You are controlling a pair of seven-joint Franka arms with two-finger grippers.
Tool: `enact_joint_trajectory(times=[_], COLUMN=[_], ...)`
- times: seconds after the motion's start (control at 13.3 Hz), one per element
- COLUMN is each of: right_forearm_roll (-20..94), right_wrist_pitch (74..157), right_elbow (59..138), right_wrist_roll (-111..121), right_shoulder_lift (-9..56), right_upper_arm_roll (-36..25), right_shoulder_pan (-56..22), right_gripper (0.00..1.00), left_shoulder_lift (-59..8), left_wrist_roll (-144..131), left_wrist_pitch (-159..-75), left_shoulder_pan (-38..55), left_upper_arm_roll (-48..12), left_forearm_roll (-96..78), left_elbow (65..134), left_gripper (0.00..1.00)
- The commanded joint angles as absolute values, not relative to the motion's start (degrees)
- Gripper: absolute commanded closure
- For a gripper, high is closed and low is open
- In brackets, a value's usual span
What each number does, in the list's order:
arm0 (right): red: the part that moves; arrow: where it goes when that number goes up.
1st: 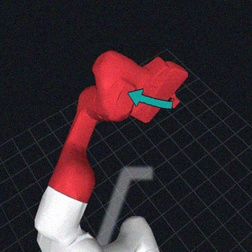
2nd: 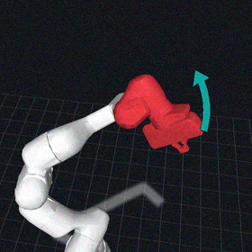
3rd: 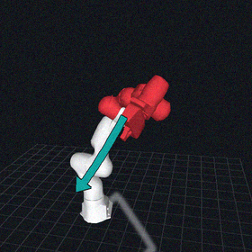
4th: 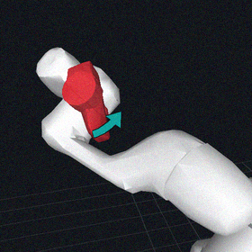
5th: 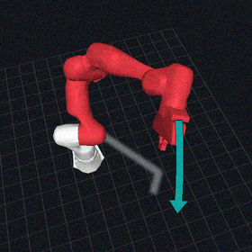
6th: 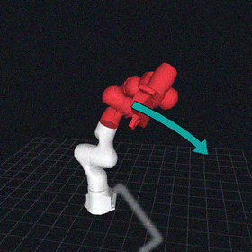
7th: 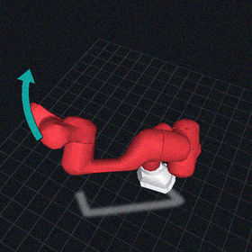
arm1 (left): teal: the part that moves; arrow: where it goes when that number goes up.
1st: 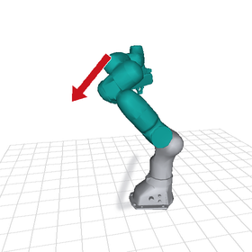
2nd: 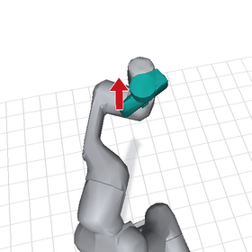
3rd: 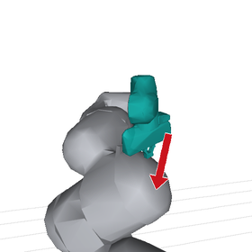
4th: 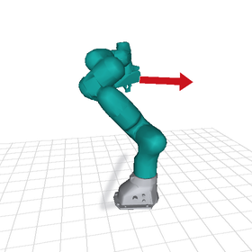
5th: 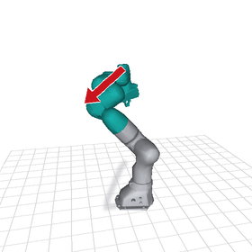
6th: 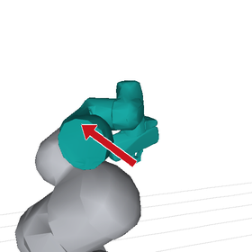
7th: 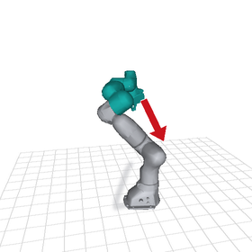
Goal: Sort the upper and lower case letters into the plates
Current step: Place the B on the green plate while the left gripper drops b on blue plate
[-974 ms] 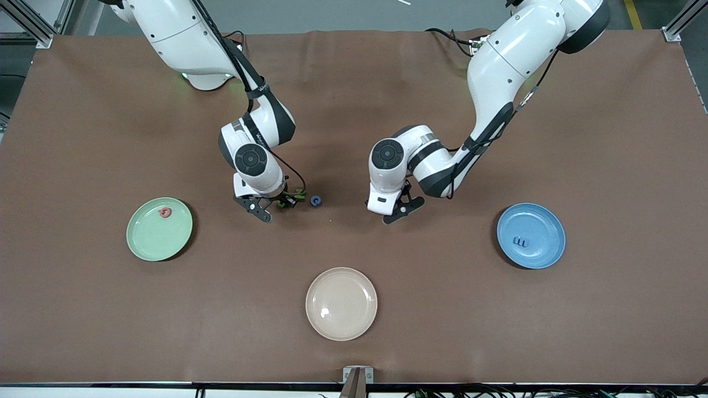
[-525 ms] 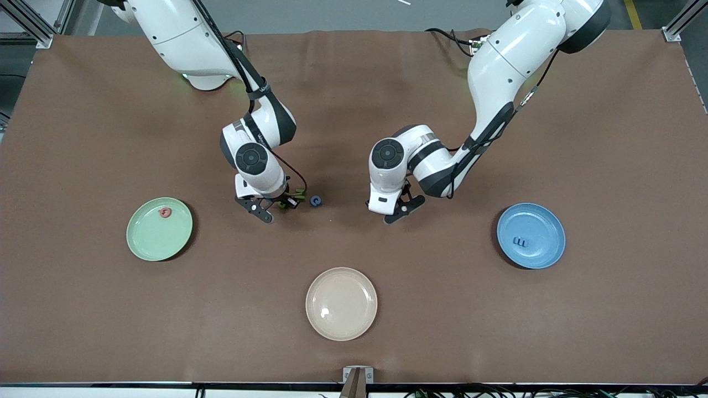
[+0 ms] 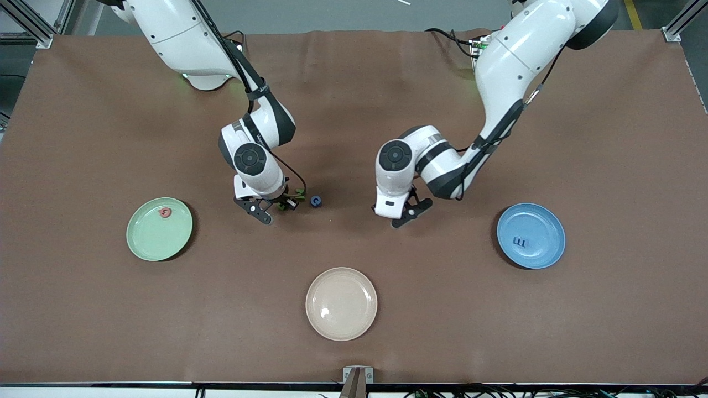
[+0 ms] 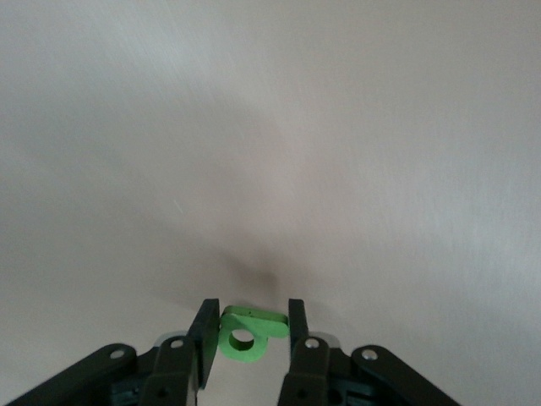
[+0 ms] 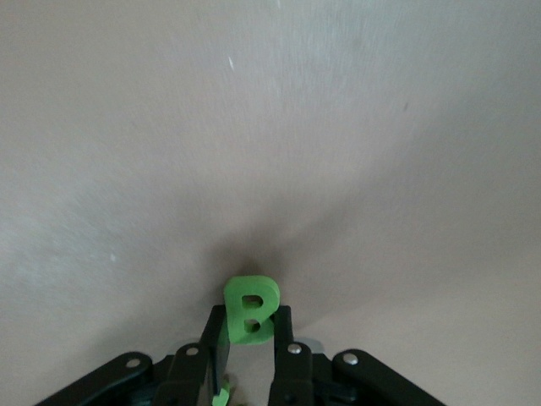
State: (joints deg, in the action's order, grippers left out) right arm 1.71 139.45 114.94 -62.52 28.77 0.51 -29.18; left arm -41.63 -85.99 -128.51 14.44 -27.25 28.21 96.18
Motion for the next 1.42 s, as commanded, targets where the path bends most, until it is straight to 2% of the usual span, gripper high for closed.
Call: enact_joint_trajectory(times=[0.0,0.15,0.52,0.67,0.82,0.9,0.97,1.05,1.12,1.35], right_forearm_roll=[1.0,1.0,1.0,1.0,1.0,1.0,1.0,1.0,1.0,1.0], right_wrist_pitch=[125.5,120.2,120.5,122.2,129.4,133.6,137.0,139.0,140.1,141.0], right_elbow=[111.9,110.1,110.9,111.1,114.0,115.6,116.7,117.5,117.9,117.9], right_wrist_roll=[-52.4,-41.5,-10.8,1.0,11.6,14.6,16.2,16.8,16.9,16.9], right_shoulder_lift=[22.7,20.8,20.7,21.0,22.6,23.7,24.8,25.7,26.4,27.9], right_upper_arm_roll=[0.9,0.9,0.9,0.9,0.9,0.9,0.9,0.9,0.9,1.0], right_shoulder_pan=[-23.3,-17.9,-5.4,-1.2,2.5,3.5,4.1,4.4,4.4,4.3], right_gripper=[0.87,0.87,0.89,0.89,0.89,0.89,0.89,0.89,0.89,0.89], left_shoulder_lift=[-35.5,-34.2,-33.3,-33.6,-34.2,-34.6,-34.8,-34.8,-34.6,-32.2], left_wrist_roll=[-79.7,-74.0,-53.8,-47.0,-43.2,-41.7,-41.3,-41.5,-41.8,-42.1], left_wrist_pitch=[-124.2,-123.2,-121.3,-121.3,-121.3,-121.3,-121.3,-121.3,-121.3,-119.5], left_shoulder_pan=[9.0,4.7,-8.0,-12.0,-15.4,-16.8,-17.2,-17.7,-18.0,-18.0], left_upper_arm_roll=[-27.5,-27.5,-27.5,-27.4,-27.4,-27.4,-27.3,-27.3,-27.4,-30.1], left_forearm_roll=[28.8,28.7,28.8,28.8,28.9,29.3,29.5,29.4,29.4,28.9], left_elbow=[98.1,98.0,98.3,98.3,99.0,99.5,100.0,100.4,100.5,102.5], left_gripper=[0.99,0.99,0.98,0.96,0.89,0.80,0.63,0.38,0.00,0.00])
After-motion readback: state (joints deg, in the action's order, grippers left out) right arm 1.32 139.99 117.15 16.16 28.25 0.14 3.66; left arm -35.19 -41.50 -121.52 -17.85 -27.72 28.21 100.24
